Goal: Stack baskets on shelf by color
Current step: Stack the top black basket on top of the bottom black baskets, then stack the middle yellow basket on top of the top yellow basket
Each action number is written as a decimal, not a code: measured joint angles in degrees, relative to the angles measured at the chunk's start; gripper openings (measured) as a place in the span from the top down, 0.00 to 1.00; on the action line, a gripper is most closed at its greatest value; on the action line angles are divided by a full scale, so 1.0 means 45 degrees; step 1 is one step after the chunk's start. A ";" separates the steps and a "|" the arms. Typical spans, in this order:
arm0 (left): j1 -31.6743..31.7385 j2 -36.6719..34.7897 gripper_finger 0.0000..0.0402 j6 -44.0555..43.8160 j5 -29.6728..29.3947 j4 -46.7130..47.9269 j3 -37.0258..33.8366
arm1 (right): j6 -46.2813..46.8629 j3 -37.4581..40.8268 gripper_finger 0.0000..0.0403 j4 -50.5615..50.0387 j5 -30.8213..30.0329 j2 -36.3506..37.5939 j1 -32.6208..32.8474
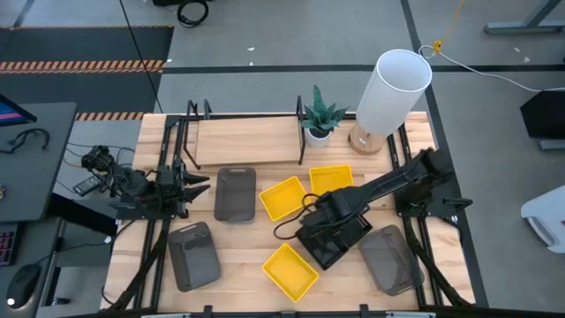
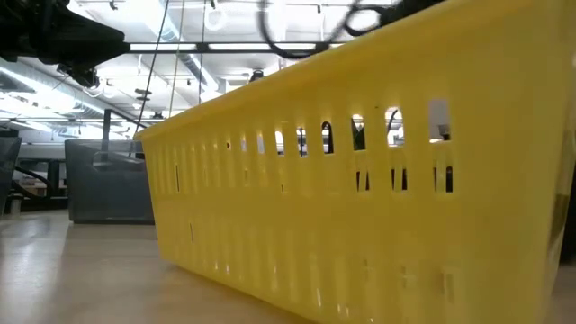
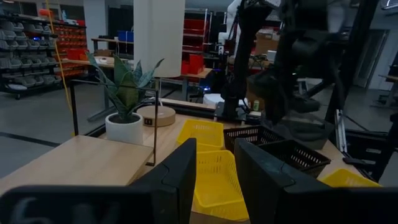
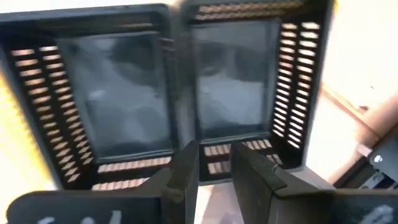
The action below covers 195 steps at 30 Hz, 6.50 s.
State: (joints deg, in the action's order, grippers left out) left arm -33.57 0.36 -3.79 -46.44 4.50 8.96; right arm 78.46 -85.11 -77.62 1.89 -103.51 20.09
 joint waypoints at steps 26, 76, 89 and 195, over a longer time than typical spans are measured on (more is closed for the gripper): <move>-0.0002 0.0000 0.71 0.0005 0.0002 0.0003 -0.0002 | -0.2569 0.7725 0.56 0.4762 0.0801 0.3328 -0.2909; 0.0002 0.0000 0.71 0.0005 0.0005 0.0003 -0.0002 | -0.2966 0.3378 0.98 0.1749 -0.0959 0.5089 -0.2717; -0.0002 -0.0005 0.71 0.0005 0.0005 -0.0002 -0.0002 | -0.1868 0.3339 0.98 0.4521 0.0237 0.2966 -0.1226; 0.0002 0.0000 0.71 0.0005 0.0003 0.0018 -0.0002 | -1.8964 0.0171 0.98 0.9128 -0.2961 -0.1864 -0.2342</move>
State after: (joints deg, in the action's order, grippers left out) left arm -33.56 0.36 -3.77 -46.42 4.58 8.95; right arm -6.88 -84.34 -36.54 -11.44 -111.90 9.56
